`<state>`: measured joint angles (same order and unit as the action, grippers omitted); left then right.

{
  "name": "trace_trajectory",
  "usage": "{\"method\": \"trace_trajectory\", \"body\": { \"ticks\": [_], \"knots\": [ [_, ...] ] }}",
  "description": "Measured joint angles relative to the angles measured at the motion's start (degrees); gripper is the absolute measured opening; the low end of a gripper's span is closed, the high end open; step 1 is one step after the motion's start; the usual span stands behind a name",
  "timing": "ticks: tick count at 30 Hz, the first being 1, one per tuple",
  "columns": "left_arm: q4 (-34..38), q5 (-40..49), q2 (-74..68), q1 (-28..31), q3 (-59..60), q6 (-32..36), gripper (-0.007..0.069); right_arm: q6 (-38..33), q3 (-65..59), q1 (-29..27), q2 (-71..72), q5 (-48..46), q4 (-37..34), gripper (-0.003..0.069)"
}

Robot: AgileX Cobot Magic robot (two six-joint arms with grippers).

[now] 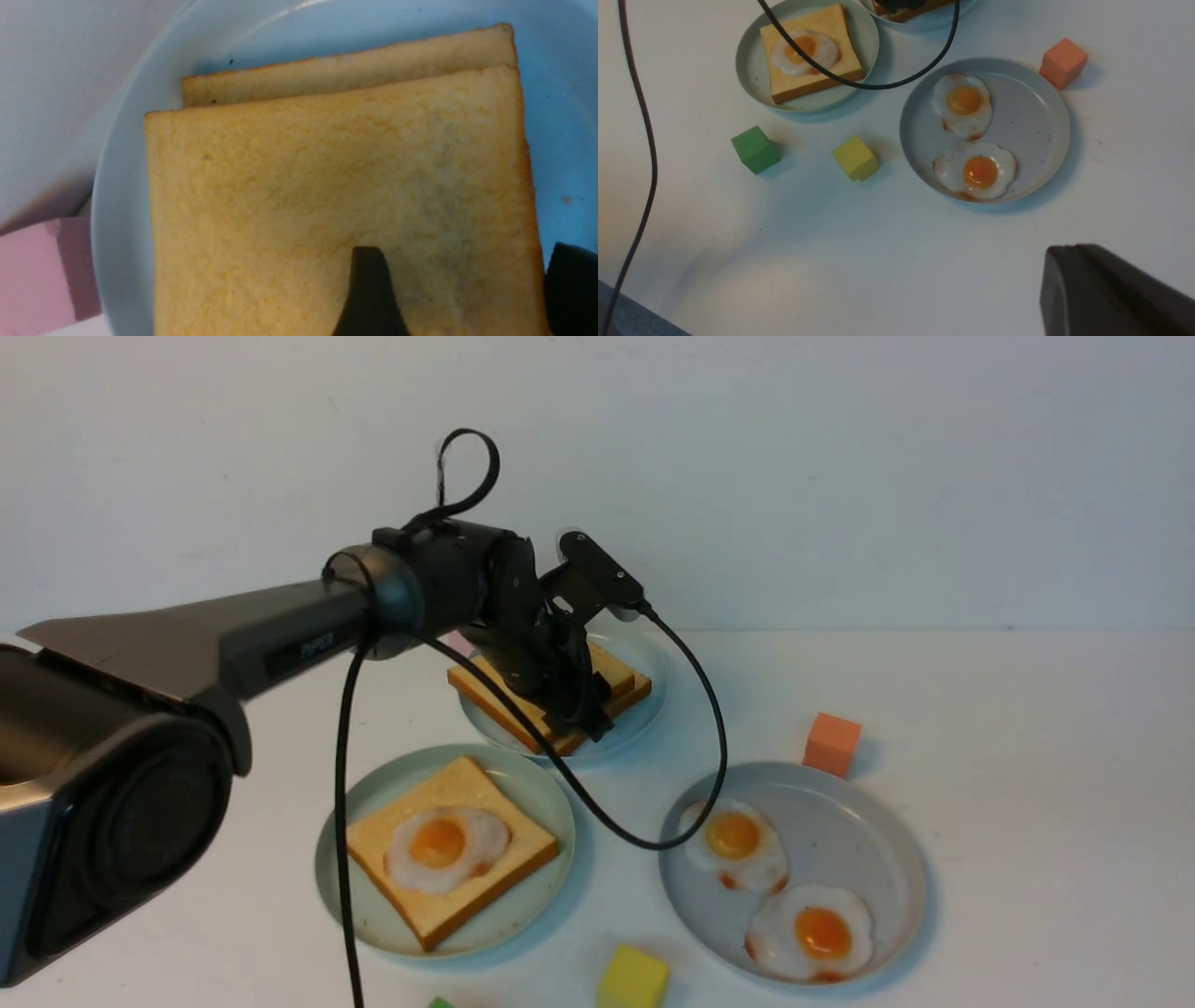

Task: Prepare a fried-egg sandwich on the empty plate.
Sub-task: Use the left arm to grab a slice of bread, then use the left arm to place a slice of bread on the fried egg in the middle

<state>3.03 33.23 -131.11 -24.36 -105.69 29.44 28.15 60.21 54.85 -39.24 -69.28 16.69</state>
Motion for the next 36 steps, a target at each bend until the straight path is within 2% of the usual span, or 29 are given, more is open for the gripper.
{"method": "trace_trajectory", "body": {
  "ticks": [5,9,11,13,14,18,20,29,32,36],
  "knots": [
    [-0.19,-0.17,-0.17,0.0,0.0,0.0,0.0463,0.0,0.0,0.0,0.0,0.07,0.0,0.004],
    [-0.33,0.0,-0.17,0.0,-0.07,0.0,0.04,0.0,0.0,0.0,0.0,0.07,0.0,0.0043],
    [-0.37,0.4,-0.17,0.0,-0.14,0.0,0.0333,0.01,0.0,0.0,0.0,0.37,0.0,0.0043],
    [-0.37,0.61,-0.17,0.0,-0.2,0.0,0.0299,0.01,0.0,0.0,0.0,0.69,0.0,0.0043],
    [-0.17,0.88,-0.17,-0.08,-0.27,0.0,0.0238,0.06,0.0,0.0,0.0,1.06,-0.26,0.0043],
    [0.22,1.48,-0.17,-0.3,-0.45,0.0,0.0077,0.06,0.0,0.0,0.0,2.02,-0.66,0.0043],
    [0.33,1.5,-0.17,-0.3,-0.45,0.0,0.0035,0.06,0.0,0.0,0.0,2.13,-0.66,0.0043],
    [-0.37,3.89,3.71,-0.19,-0.63,0.0,0.0026,0.06,0.0,0.0,0.0,2.25,-0.84,0.0043],
    [0.21,6.78,8.65,-0.12,-0.74,-0.05,0.0026,0.06,0.0,0.0,0.0,2.25,-0.84,0.0046],
    [0.42,15.23,15.7,-0.4,-0.24,-2.72,0.0026,0.06,0.0,0.0,0.0,2.43,-0.77,0.0051]
  ]
}}
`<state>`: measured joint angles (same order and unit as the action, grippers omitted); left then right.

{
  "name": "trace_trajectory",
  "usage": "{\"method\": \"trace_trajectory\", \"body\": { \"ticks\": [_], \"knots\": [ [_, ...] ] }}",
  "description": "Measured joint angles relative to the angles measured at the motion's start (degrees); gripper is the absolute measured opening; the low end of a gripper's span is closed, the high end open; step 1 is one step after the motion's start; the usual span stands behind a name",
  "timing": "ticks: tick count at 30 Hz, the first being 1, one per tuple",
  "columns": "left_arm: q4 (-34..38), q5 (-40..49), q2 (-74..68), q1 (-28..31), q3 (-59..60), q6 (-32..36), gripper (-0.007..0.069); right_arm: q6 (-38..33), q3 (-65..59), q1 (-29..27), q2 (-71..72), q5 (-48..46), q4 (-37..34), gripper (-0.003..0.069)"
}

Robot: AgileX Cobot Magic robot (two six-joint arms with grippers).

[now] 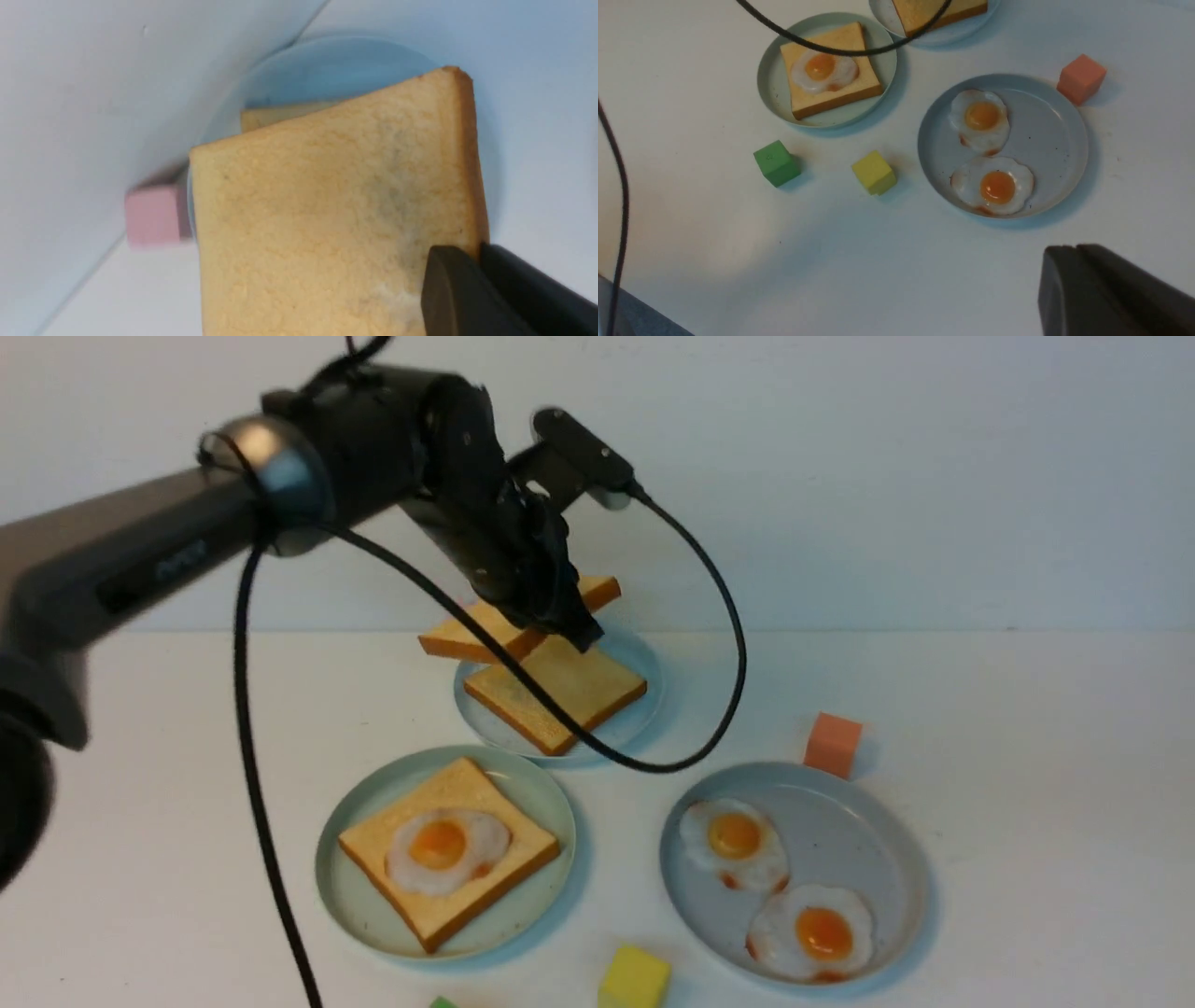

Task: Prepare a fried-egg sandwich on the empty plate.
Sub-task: Use the left arm to place a slice of bread on the fried egg in the middle

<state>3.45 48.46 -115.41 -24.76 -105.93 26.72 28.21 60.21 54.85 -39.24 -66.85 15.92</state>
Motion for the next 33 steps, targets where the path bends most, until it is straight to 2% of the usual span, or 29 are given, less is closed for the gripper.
{"method": "trace_trajectory", "body": {
  "ticks": [3,7,10,15,23,33],
  "knots": [
    [-3.45,4.4,7.73,-2.0,6.18,-4.89,0.0026,0.0,0.0,0.0,0.0,0.05,0.11,0.0057],
    [-8.2,3.59,13.92,-5.12,16.16,-11.49,0.0026,0.0,0.0,0.0,0.0,0.05,0.11,0.0061],
    [-11.81,0.16,19.43,-8.7,29.13,-15.85,0.0026,-0.91,0.0,0.0,0.0,0.39,0.18,0.0063],
    [-13.52,-7.41,21.36,-10.73,39.65,-16.85,0.0026,-2.18,0.0,0.0,0.0,2.12,0.32,0.0064],
    [-22.71,-14.42,18.36,-10.73,42.26,-17.1,0.0026,-2.59,0.0,0.0,0.0,2.78,0.18,0.0069],
    [-24.32,-15.2,14.04,-10.73,42.26,-17.24,0.0026,-2.63,0.0,0.0,0.0,2.78,-0.61,0.0082]
  ]
}}
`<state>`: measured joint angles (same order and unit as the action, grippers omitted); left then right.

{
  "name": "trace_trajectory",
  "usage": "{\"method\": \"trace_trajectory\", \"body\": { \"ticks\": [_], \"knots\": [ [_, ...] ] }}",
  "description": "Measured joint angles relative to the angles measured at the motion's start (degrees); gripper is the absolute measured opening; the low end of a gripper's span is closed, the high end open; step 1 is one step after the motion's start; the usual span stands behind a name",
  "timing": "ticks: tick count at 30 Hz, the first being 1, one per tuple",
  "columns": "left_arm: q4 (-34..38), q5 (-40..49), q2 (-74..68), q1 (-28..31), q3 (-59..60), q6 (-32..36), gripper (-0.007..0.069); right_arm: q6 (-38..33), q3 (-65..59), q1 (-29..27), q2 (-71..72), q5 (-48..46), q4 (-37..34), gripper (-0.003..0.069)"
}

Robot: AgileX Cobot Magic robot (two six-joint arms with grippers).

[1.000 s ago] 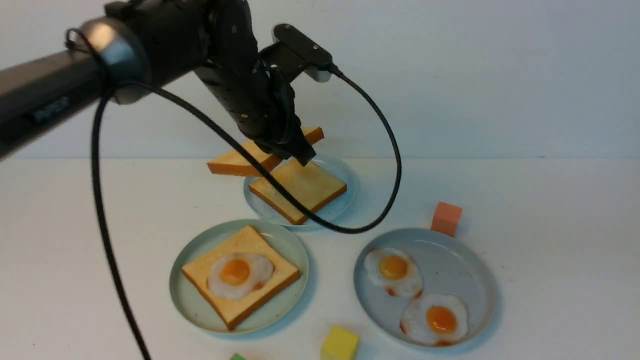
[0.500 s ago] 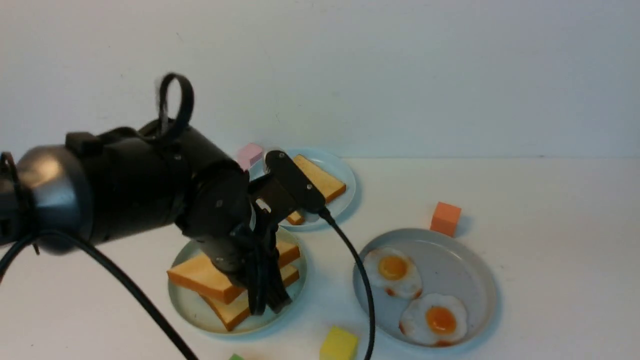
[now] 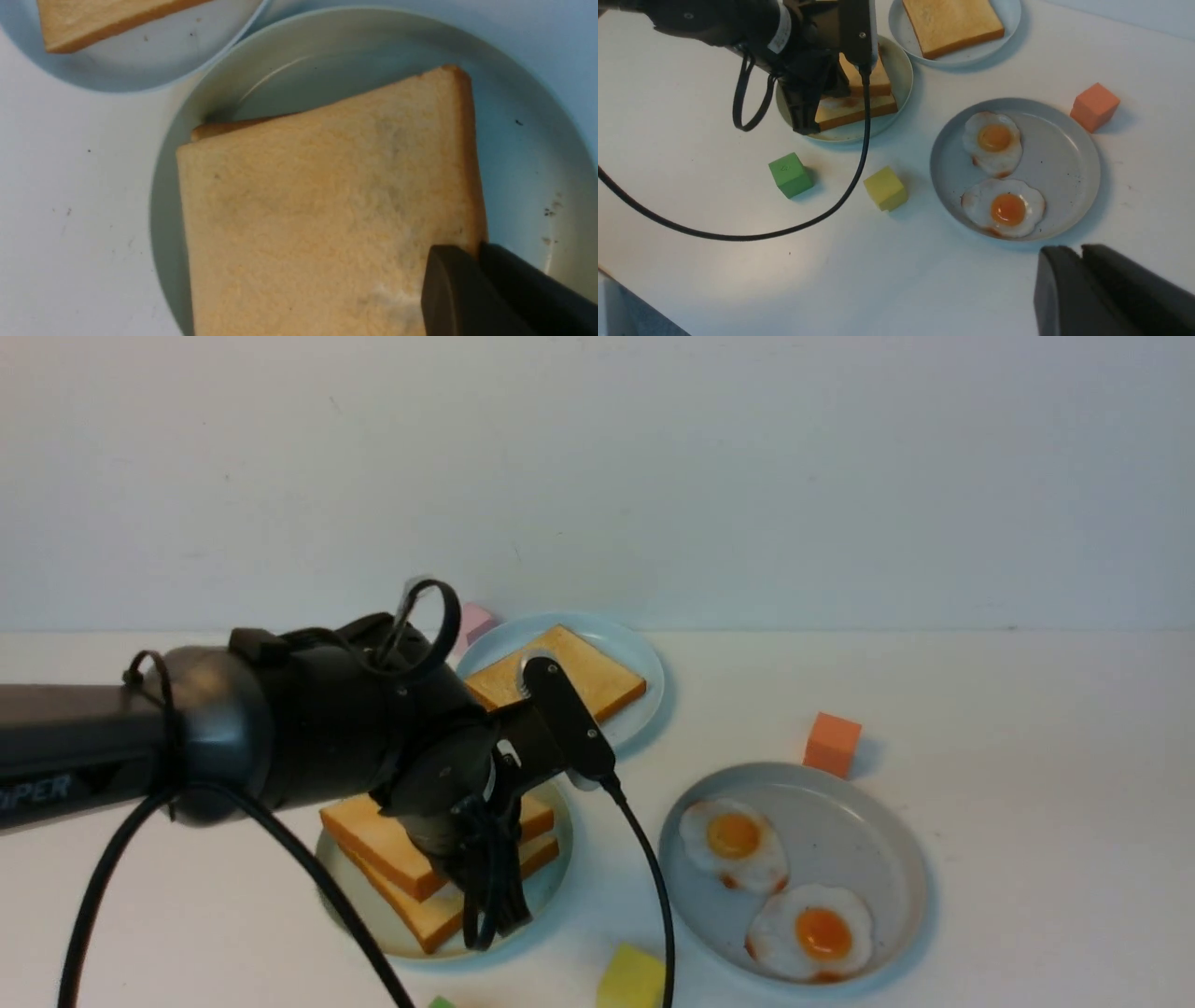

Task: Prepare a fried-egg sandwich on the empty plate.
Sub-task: Use the left arm to place a slice of bread on the fried egg in the middle

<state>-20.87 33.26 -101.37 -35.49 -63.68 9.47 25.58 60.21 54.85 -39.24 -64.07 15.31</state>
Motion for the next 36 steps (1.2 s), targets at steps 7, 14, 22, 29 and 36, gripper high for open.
{"method": "trace_trajectory", "body": {
  "ticks": [7,14,22,29,36],
  "knots": [
    [1.26,-0.01,-0.28,0.0,0.0,-0.05,0.0038,-0.18,0.0,0.0,0.0,0.0,-0.39,0.0083],
    [2.3,-0.06,-0.28,0.0,0.0,-0.05,0.0179,-0.18,0.0,0.0,0.0,0.0,-0.39,0.0083],
    [4.82,0.92,-0.28,0.0,0.0,-0.05,0.0341,-0.18,0.0,0.0,0.0,0.0,-0.39,0.0083],
    [7.34,4.16,2.11,0.0,0.19,-0.05,0.0347,-0.18,0.0,0.0,0.0,0.0,-0.39,0.0083],
    [18.48,5.91,23.26,-2.02,0.35,-1.18,0.0211,-0.18,0.0,0.0,0.0,0.23,-0.39,0.0087]
  ]
}}
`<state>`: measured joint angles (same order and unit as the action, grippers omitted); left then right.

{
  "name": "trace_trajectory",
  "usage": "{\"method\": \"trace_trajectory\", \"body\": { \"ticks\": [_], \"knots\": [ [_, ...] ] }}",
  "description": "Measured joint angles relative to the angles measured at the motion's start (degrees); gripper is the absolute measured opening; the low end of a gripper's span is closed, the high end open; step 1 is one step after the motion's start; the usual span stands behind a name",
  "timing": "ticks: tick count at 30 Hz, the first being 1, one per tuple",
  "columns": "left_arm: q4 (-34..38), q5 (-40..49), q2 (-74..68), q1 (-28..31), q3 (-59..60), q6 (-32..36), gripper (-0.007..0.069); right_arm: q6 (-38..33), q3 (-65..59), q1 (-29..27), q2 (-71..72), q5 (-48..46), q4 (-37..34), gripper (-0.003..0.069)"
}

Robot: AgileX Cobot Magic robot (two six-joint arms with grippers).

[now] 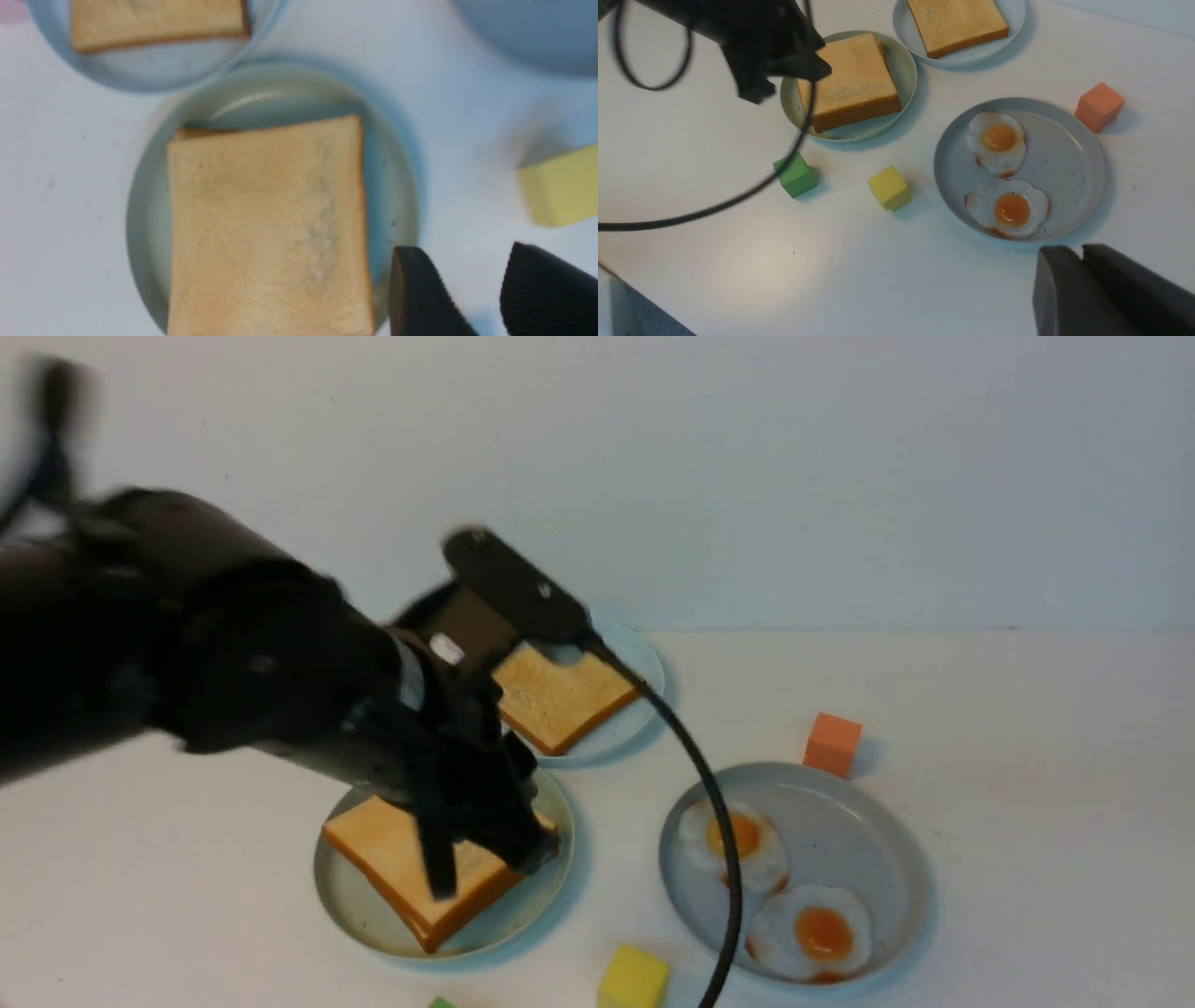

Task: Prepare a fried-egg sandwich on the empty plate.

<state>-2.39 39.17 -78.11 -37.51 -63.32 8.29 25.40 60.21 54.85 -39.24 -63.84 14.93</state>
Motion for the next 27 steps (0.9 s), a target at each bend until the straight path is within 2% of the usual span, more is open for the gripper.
{"method": "trace_trajectory", "body": {
  "ticks": [3,5,16,20,27],
  "knots": [
    [4.59,1.19,16.35,-0.82,2.75,-2.55,0.0042,0.0,0.0,0.0,0.0,0.07,-0.05,0.0087],
    [5.62,-0.55,23.28,-0.82,7.12,-2.95,-0.0013,0.0,0.0,0.0,0.0,0.12,-0.05,0.0087],
    [16.61,-25.84,60.23,-0.82,43.43,-5.74,-0.0013,0.0,0.0,0.0,0.0,0.25,-0.18,0.0098],
    [18.49,-27.87,64.74,-0.82,49.0,-5.79,-0.0013,0.0,0.0,0.0,0.0,0.25,-0.18,0.0102],
    [19.2,-29.09,64.94,-0.82,49.68,-5.79,-0.0013,0.0,0.0,0.0,0.0,0.25,-0.18,0.0116]
  ]
}}
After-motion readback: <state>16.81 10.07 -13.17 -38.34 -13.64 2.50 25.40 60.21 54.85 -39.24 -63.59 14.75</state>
